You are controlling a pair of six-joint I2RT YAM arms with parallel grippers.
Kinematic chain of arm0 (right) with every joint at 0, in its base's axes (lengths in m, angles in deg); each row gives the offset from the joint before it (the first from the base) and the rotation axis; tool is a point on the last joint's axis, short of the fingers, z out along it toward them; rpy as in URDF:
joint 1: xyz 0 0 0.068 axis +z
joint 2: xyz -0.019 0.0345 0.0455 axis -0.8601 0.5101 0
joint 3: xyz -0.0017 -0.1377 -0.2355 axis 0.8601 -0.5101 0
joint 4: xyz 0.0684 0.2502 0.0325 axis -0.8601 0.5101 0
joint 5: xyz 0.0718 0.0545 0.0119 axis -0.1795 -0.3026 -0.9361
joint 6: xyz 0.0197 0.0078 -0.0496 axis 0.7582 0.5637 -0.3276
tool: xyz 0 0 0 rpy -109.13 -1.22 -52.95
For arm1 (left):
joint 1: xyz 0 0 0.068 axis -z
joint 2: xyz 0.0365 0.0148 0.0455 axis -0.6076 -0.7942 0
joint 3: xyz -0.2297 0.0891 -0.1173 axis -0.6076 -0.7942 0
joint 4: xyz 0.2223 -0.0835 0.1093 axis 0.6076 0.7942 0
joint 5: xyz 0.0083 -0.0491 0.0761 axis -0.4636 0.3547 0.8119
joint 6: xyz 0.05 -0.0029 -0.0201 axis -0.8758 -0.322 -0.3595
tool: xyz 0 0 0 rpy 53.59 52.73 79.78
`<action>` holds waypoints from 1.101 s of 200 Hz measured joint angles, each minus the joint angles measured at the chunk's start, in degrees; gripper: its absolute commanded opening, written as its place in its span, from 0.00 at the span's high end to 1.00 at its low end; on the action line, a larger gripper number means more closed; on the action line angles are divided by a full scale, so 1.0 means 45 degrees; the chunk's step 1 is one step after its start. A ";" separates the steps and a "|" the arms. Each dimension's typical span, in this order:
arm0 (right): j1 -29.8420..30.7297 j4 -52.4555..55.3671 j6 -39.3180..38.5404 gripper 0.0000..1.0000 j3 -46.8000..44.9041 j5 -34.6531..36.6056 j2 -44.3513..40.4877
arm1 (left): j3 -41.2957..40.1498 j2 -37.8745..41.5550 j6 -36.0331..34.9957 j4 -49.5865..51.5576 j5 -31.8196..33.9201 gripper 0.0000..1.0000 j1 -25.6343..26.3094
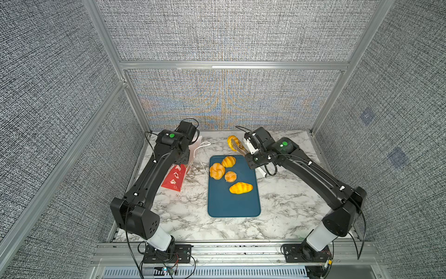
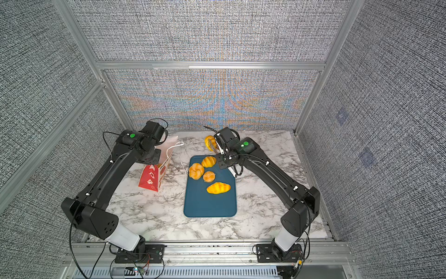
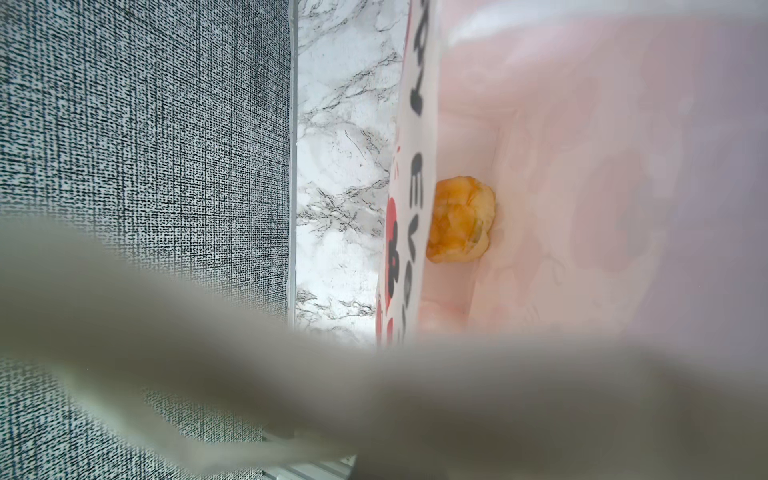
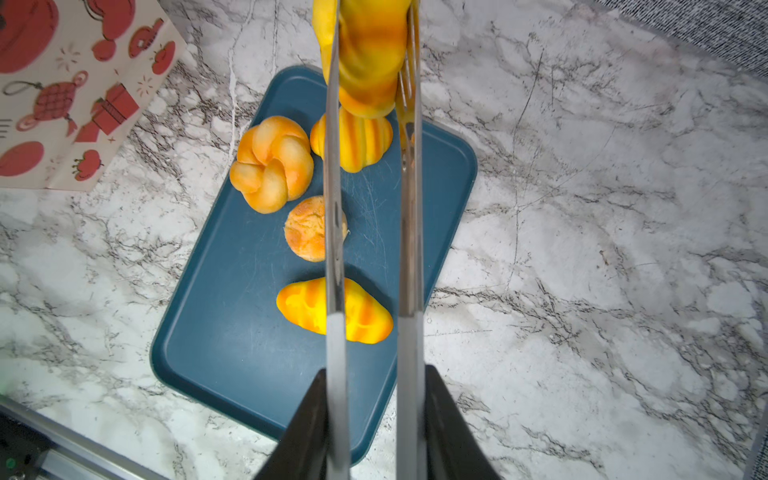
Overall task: Pack bread into a paper bag
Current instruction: Pick up the fake bread from the plate, then place the fake bread in the paper bag.
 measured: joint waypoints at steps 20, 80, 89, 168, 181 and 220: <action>0.0102 0.0316 0.0029 0.66 0.0801 0.0044 0.0233 | 0.0000 0.0112 0.0000 0.0034 -0.0044 0.98 0.0000; 0.0194 0.0792 -0.0019 0.66 0.2812 -0.0005 0.0763 | -0.0223 0.0408 0.0005 0.0126 -0.0097 0.98 0.0000; 0.0199 0.0831 -0.0049 0.66 0.3084 -0.0049 0.0835 | -0.0223 0.0418 0.0005 0.0136 -0.0102 0.98 0.0000; 0.0612 0.0831 -0.0058 0.66 0.4396 -0.0889 0.1137 | 0.0316 0.0452 0.0107 0.0612 -0.0092 0.98 0.0005; 0.0709 0.0826 -0.0053 0.66 0.4478 -0.0947 0.1137 | 0.0437 0.0452 0.0126 0.0724 -0.0087 0.98 0.0015; 0.1035 0.0826 -0.0053 0.66 0.4527 -0.1438 0.1093 | 0.0845 0.0447 0.0253 0.0928 -0.0053 0.98 0.0015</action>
